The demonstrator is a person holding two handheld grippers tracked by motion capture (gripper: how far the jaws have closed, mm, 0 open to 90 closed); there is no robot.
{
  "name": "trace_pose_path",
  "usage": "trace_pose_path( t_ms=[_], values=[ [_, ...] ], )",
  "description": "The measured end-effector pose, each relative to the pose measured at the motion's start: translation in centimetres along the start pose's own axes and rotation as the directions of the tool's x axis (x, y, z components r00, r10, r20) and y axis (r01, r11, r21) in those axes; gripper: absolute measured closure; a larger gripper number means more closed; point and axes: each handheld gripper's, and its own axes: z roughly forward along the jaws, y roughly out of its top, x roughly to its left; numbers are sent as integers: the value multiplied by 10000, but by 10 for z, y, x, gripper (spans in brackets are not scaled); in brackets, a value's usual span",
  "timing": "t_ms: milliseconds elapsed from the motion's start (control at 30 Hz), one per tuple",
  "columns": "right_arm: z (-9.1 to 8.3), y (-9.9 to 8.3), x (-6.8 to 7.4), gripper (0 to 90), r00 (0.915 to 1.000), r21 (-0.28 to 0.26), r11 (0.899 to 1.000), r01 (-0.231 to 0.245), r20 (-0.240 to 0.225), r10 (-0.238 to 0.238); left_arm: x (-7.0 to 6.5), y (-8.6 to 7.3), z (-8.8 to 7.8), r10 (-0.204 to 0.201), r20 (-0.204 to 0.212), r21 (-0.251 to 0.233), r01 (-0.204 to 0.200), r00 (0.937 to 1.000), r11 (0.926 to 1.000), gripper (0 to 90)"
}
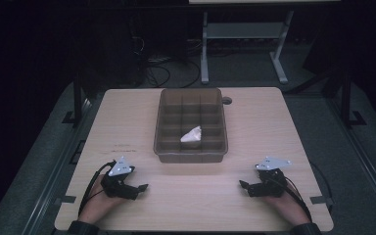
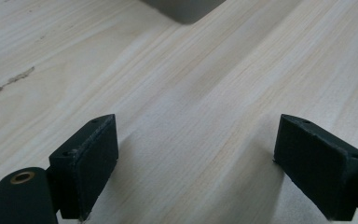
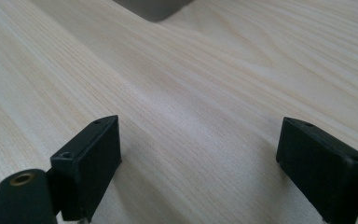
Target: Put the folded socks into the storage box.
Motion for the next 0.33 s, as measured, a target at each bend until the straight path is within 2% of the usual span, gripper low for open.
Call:
trace_pose_path(
  t_ms=[333],
  values=[
    [0,0,0,130,10000,-15,10000,49,12,-49,0,-1,0,-93,-37,-24,93,9999,10000,132]
  ],
)
